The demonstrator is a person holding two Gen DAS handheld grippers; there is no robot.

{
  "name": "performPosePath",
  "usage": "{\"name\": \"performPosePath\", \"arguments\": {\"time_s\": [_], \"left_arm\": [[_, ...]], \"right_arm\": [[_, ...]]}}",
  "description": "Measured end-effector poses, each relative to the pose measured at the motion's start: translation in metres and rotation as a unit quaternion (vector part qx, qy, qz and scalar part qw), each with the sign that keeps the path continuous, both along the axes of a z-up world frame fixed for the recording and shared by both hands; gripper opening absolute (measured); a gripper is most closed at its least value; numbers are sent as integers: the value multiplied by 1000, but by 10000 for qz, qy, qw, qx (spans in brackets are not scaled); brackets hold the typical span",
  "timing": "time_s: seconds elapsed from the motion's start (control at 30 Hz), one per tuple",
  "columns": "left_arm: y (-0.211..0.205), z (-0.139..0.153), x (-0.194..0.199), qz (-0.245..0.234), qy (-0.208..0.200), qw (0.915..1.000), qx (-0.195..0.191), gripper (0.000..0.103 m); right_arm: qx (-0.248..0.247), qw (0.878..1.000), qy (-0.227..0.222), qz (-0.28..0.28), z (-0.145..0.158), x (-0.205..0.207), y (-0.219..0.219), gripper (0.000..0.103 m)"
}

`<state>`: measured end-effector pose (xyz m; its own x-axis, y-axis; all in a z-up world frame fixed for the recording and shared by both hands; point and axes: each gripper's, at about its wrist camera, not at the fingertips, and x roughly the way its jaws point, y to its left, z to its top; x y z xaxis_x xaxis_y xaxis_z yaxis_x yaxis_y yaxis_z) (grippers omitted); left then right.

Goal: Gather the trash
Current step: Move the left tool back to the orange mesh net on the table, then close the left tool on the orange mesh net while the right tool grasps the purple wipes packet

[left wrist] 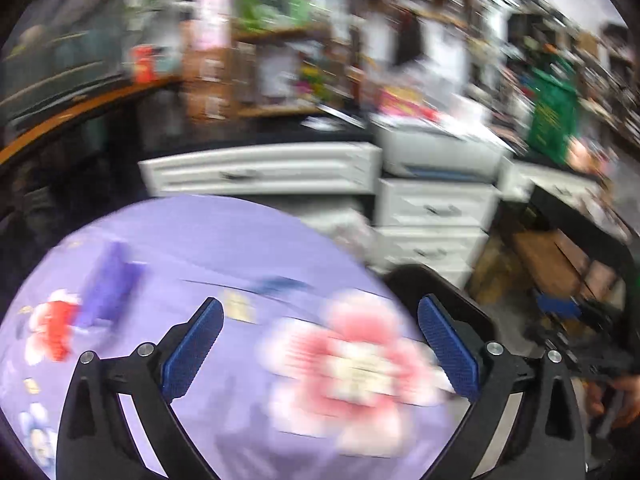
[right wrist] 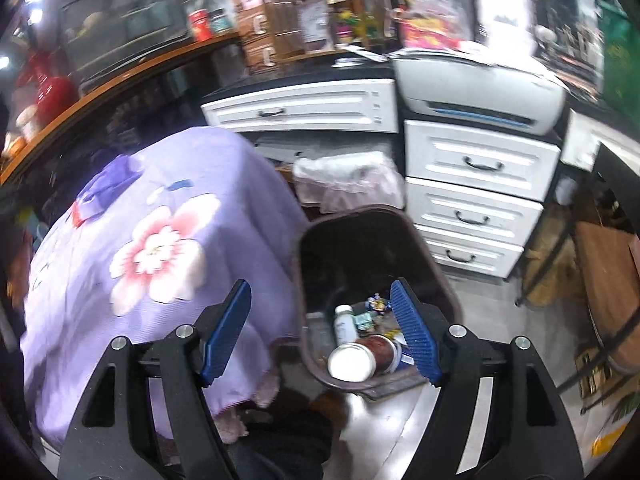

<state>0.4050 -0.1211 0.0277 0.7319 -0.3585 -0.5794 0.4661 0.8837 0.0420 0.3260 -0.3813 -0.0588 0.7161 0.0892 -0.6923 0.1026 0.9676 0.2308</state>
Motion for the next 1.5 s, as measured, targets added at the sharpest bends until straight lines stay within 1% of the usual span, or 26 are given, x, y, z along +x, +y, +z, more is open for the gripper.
{"name": "performPosePath", "arguments": {"time_s": [0.07, 0.13, 0.2, 0.3, 0.37, 0.4, 0.43, 0.53, 0.63, 0.7, 0.77, 0.83, 0.9, 0.93, 1.0, 1.03, 1.07, 1.13, 1.17, 1.27, 1.4, 1.5], "left_arm": [[40, 9, 20, 598, -150, 9981, -51, 97], [78, 15, 35, 1078, -179, 9939, -166, 97], [117, 17, 48, 1596, -101, 9864, -376, 97], [168, 10, 69, 2320, 179, 9711, -524, 97], [193, -1, 80, 2718, 339, 9606, -473, 97], [205, -9, 87, 2910, 494, 9545, -418, 96], [213, -15, 93, 2961, 613, 9524, -391, 96], [232, -27, 103, 3052, 791, 9482, -382, 95], [240, -37, 114, 3065, 899, 9463, -491, 96], [243, -45, 124, 3079, 979, 9453, -453, 95], [247, -51, 129, 3079, 1097, 9439, -463, 89], [247, -58, 130, 2999, 1211, 9450, -487, 87], [248, -60, 128, 2994, 1225, 9446, -549, 83], [250, -61, 128, 2973, 1234, 9446, -647, 80], [254, -63, 127, 2939, 1281, 9437, -811, 69], [256, -65, 127, 2946, 1299, 9430, -841, 62], [255, -65, 126, 2932, 1299, 9433, -853, 57], [254, -66, 123, 2914, 1255, 9449, -801, 52], [253, -66, 123, 2921, 1232, 9450, -801, 45], [253, -66, 121, 2943, 1192, 9444, -849, 32], [256, -59, 116, 3065, 972, 9429, -866, 26], [260, -51, 109, 3192, 754, 9404, -899, 25]], "right_arm": [[-22, 9999, 21, 124, 2, 5, 12, 72], [-100, 9995, 40, 282, 5, 11, 30, 72], [-152, 9990, 44, 428, 7, 16, 45, 72], [-187, 9977, 31, 658, 11, 23, 69, 72], [-199, 9962, -21, 849, 16, 28, 88, 72], [-215, 9954, -44, 932, 19, 30, 96, 72], [-228, 9945, -69, 1023, 21, 33, 105, 72], [-202, 9914, -123, 1291, 30, 41, 130, 72], [-227, 9881, -181, 1510, 37, 47, 151, 72], [-263, 9853, -213, 1675, 41, 50, 167, 72], [-279, 9830, -227, 1801, 43, 52, 179, 72], [-324, 9801, -247, 1940, 45, 54, 194, 72], [-308, 9780, -260, 2044, 46, 57, 203, 72], [-291, 9773, -259, 2082, 47, 58, 207, 72], [-264, 9761, -261, 2139, 48, 62, 216, 72], [-254, 9756, -266, 2166, 49, 64, 221, 72], [-241, 9751, -268, 2190, 50, 65, 224, 72], [-233, 9737, -279, 2248, 51, 70, 231, 72], [-256, 9733, -294, 2261, 51, 72, 234, 72], [-282, 9723, -283, 2304, 51, 81, 245, 72], [-126, 9720, -148, 2341, 48, 98, 255, 72], [202, 9722, -17, 2331, 47, 120, 261, 72]]}}
